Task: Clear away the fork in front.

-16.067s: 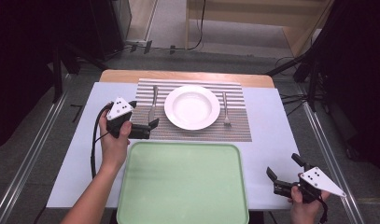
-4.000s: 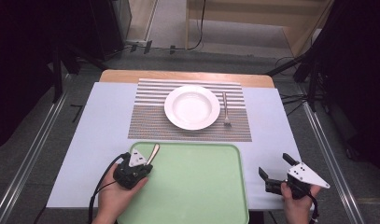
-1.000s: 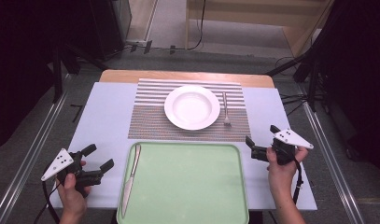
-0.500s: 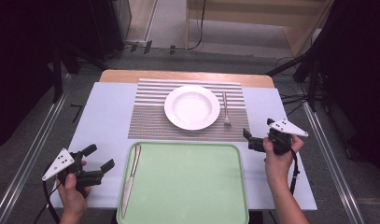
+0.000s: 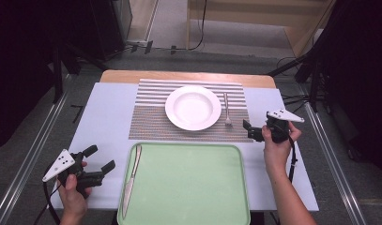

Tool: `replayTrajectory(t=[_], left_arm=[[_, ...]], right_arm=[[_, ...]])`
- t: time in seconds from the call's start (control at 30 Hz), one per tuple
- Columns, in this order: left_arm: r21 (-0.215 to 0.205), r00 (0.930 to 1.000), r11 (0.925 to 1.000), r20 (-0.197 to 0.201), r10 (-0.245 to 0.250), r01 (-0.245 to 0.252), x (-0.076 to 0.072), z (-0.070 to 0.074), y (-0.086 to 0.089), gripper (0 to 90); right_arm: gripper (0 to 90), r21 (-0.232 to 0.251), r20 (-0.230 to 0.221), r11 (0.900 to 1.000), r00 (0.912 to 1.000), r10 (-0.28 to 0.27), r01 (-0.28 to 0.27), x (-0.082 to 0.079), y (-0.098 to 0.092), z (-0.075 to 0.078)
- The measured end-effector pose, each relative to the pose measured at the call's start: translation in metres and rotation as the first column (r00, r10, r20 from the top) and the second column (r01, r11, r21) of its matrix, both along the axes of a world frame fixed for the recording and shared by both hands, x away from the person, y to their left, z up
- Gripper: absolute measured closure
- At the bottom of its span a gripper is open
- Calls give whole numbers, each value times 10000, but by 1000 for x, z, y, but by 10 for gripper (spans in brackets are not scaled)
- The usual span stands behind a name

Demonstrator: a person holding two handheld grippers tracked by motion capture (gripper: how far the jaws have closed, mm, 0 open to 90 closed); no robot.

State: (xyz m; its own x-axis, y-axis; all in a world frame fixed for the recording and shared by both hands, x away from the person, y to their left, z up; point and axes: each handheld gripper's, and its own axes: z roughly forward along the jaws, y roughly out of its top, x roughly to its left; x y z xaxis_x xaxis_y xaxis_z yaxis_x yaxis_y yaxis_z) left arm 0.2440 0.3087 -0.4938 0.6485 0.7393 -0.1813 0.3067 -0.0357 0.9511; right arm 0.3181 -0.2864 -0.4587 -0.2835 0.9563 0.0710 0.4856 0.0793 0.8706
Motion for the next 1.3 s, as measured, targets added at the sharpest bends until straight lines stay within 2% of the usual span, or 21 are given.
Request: replayTrajectory(t=[0.13, 0.2, 0.33, 0.47, 0.87, 1.03, 1.3], left_arm=[[8, 10000, 10000, 5, -16, 16, 0, 0, 0, 23], [26, 10000, 10000, 7, -18, 18, 0, 0, 0, 23], [106, 10000, 9999, -6, 2, -2, -1, 0, 0, 23], [16, 10000, 10000, 18, -11, 11, -1, 0, 0, 23], [21, 10000, 10000, 13, -9, 9, -1, 0, 0, 23], [-34, 10000, 10000, 14, -33, 33, -1, 0, 0, 23], [-28, 10000, 10000, 19, -26, 26, -1, 0, 0, 23]], right_arm=[[0, -173, -66, 9994, 9996, -292, 291, 6, -1, 1], [0, 7, -242, 9994, 9991, -356, 356, 13, -2, 0], [0, -74, -370, 9991, 9984, -417, 414, 20, -1, -2], [0, -74, -538, 9986, 9972, -522, 519, 28, -1, -2], [0, -61, -983, 9948, 9900, -1016, 1015, 55, -3, 4], [0, -606, -1381, 9946, 9861, -921, 844, 70, 2, 4], [0, -613, -1730, 9945, 9803, -949, 854, 86, 5, 4]])
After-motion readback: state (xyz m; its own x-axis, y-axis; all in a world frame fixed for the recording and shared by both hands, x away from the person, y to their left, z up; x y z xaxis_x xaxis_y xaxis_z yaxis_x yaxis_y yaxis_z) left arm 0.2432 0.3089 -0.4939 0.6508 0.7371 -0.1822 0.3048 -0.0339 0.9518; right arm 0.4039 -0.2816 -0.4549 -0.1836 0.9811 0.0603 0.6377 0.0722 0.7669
